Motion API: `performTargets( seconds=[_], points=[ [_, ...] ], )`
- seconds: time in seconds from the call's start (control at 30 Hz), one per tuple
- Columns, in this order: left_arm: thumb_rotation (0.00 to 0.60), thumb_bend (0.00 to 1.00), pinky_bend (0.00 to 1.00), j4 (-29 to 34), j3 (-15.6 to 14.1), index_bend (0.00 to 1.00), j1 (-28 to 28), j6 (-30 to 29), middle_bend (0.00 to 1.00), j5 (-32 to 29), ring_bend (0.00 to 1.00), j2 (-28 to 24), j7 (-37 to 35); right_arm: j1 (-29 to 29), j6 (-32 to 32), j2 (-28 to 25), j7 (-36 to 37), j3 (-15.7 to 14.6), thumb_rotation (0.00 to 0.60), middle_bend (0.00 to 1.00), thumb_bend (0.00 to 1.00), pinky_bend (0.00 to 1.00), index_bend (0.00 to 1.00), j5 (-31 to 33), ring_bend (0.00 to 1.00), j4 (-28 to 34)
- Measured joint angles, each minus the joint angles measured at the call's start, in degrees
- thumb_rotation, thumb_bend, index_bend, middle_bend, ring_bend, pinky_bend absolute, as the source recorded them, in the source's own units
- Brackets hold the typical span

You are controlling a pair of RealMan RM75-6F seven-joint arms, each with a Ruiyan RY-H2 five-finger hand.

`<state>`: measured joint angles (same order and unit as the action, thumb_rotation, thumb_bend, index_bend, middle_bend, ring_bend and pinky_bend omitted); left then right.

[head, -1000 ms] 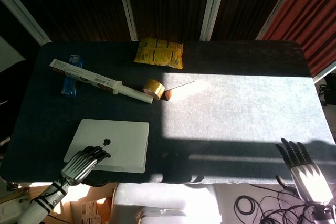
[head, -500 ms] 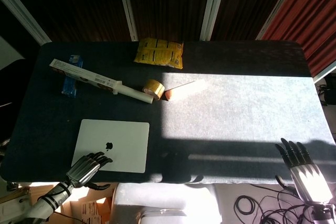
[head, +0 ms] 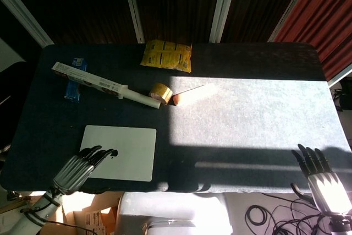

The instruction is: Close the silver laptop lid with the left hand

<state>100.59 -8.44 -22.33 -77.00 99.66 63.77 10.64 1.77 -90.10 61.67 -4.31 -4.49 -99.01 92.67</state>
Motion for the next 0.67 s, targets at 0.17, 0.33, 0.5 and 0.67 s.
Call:
performTargets(
  seconds=[0.17,0.33,0.5,0.67],
  points=[
    [0.393,0.13,0.21,3.4,-1.2,0.02,7.2,-9.9,0.1,2.8,0.03,-6.7,0.6,-0.1,0.5,0.4,-1.0,0.0,0.6,0.0,0.22,0.0,0.0,0.0,0.0,0.0],
    [0.524,0.1,0.17,1.0,-3.0,0.01,15.5,-14.1,0.08,2.0,0.01,-2.9,2.9,-0.4,1.3,1.1,-2.9,-0.1,0.6,0.0,0.22,0.0,0.0,-0.4,0.0,0.4],
    [0.6,0.0,0.15,-6.0,-3.6,0.0,18.4,-15.7,0.08,1.6,0.0,2.0,-1.8,-0.6,1.8,1.5,-4.2,-0.1,0.6,0.0,0.22,0.0,0.0,-0.5,0.0,0.6],
    [0.6,0.0,0.15,-7.5,-3.0,0.0,19.5,-17.0,0.07,2.2,0.0,4.1,0.4,-0.3,0.9,1.6,-4.1,-0.2,0.6,0.0,0.22,0.0,0.0,-1.0,0.0,0.5]
  ],
)
